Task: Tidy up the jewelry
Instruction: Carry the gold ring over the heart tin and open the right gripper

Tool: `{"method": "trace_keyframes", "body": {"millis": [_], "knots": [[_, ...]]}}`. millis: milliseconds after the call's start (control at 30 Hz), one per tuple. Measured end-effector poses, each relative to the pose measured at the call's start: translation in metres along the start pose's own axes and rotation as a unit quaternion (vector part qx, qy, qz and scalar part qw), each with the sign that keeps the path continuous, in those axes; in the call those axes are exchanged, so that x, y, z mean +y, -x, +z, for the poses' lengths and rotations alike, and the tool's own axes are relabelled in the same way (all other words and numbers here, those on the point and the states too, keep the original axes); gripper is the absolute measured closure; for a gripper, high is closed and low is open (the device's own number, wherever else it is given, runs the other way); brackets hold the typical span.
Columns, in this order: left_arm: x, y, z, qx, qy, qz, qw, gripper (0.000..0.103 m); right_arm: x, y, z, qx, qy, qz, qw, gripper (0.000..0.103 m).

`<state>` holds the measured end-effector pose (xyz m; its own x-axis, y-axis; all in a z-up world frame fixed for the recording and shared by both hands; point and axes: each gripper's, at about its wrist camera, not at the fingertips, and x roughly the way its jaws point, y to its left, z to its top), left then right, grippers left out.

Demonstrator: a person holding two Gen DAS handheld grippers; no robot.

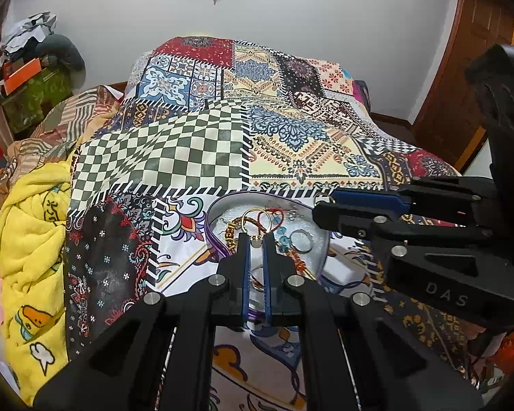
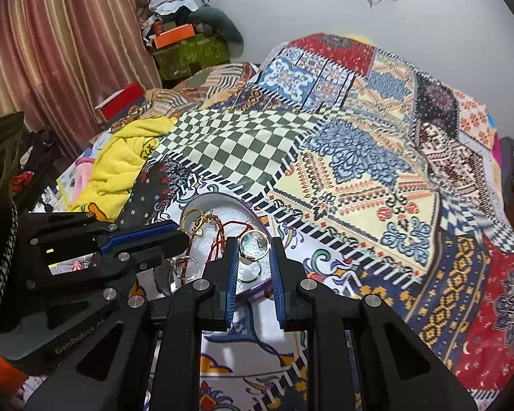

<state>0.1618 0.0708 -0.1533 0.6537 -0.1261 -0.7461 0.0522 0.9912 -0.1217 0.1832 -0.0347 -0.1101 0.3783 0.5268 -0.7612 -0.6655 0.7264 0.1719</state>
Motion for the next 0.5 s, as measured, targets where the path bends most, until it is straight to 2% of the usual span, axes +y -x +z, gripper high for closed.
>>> {"method": "trace_keyframes", "body": {"millis": [267,500], "knots": [[0.002,-0.005,0.001,-0.001,-0.007,-0.004,1.0,0.098,-0.004,-0.02,0.003,0.023,-0.018,0.028,0.999,0.087],[0.003,-0.009,0.0,0.004,-0.01,-0.001,0.9999,0.098,-0.002,-0.029,0.001,0.035,-0.013,0.033,0.999,0.087]]}}
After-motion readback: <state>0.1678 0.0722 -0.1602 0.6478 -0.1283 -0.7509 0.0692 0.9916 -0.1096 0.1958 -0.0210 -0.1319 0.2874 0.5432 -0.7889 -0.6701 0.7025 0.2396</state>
